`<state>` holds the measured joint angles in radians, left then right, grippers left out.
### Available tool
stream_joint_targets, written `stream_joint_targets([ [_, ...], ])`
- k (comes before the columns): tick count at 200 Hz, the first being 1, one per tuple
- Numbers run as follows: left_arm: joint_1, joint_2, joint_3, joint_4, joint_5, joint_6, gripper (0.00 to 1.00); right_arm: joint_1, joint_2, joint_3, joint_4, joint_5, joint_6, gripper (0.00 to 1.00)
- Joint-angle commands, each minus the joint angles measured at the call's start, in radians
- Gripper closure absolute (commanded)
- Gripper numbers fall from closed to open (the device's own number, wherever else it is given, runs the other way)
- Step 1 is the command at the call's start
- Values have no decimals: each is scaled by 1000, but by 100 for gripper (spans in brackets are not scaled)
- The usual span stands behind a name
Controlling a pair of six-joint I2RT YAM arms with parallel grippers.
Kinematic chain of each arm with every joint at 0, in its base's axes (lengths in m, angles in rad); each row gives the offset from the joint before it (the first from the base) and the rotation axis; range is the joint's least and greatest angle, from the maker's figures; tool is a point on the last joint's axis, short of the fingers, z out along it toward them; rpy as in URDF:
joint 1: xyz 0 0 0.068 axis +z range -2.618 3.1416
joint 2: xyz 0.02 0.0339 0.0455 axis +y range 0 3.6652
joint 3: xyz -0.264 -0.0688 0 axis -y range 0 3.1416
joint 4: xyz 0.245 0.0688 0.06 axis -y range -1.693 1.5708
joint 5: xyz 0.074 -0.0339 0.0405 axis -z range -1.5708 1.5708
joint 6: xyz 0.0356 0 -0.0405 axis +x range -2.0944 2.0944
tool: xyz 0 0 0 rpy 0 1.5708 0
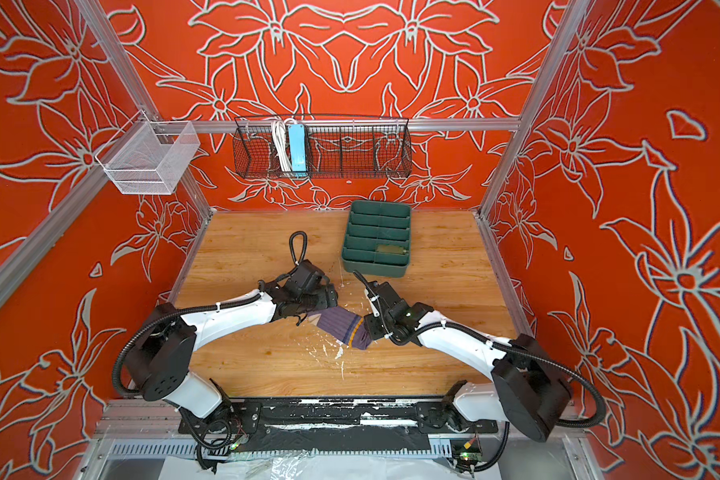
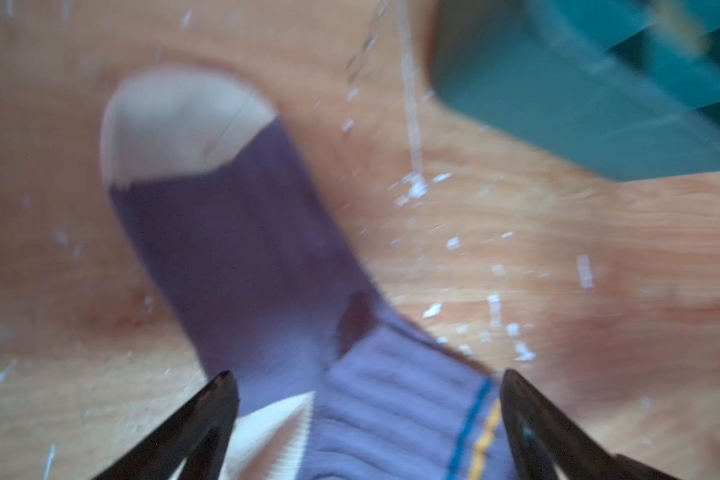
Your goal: Roll the socks
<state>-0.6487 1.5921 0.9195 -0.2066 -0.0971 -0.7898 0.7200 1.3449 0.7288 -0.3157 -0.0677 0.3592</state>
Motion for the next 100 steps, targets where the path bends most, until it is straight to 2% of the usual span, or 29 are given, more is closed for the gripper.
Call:
stream_joint_targets([
  [1,0,8,-33,148,42,-100,3,7,64,53,27,-26,-49,60],
  [23,0,42,-55,208,73,-143,3,7,126,56,40,-7,-56,69],
  [54,-1,84,-80,204,4,-196,3,35,179,21,64,-19,-26,77],
  [71,-1,102,-93,212,-36,-189,3,71,175,-1,55,-21,3,83],
  [100,0,142,-88,241,-72,-92,3,165,111,-52,46,25,89,85],
])
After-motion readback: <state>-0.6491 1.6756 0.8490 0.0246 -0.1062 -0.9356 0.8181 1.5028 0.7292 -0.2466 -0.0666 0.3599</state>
